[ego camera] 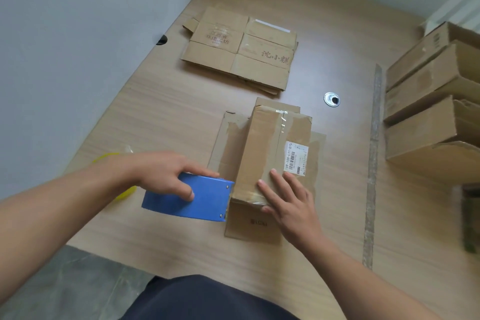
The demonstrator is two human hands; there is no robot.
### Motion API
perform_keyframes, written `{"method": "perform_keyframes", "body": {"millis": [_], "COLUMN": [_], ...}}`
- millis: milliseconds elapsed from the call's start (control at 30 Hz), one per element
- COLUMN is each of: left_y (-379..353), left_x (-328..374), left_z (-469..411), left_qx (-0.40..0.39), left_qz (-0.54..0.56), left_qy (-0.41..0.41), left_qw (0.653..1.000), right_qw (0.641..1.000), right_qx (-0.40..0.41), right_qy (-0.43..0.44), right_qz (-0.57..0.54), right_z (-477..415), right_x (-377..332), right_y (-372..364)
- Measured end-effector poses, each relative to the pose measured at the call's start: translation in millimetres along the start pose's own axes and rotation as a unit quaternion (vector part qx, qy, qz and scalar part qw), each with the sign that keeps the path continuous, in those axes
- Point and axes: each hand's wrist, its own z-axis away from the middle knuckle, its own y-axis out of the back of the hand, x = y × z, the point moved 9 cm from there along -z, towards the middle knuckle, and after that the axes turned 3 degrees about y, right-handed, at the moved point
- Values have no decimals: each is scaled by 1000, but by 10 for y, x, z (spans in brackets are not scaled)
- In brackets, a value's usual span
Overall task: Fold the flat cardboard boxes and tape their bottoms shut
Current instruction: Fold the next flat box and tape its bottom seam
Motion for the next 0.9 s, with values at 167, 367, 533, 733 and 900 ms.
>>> {"method": "perform_keyframes", "body": {"millis": [167, 367, 533, 733, 900], "left_y": [165, 214, 168, 137, 102], "left_x": [-223, -328, -223, -28, 186], "left_z": [57, -191, -460, -553, -474], "left_qx": [-6, 6, 23, 65, 115], "left_qz": [2, -30, -96, -159, -205], "left_qy": [16, 56, 70, 69, 85], "left_qw": [1000, 998, 993, 983, 968], "right_qw": [999, 999, 998, 993, 988], "right_qx": [-42, -49, -54, -86, -80], "right_qy": [-17, -18, -22, -46, -88], "right_qz": [-2, -13, -35, -69, -95], "right_z": [-8, -34, -32, -43, -67], "right_x": [11, -5, 11, 27, -12], "right_y": [-64, -22, -16, -47, -8]}}
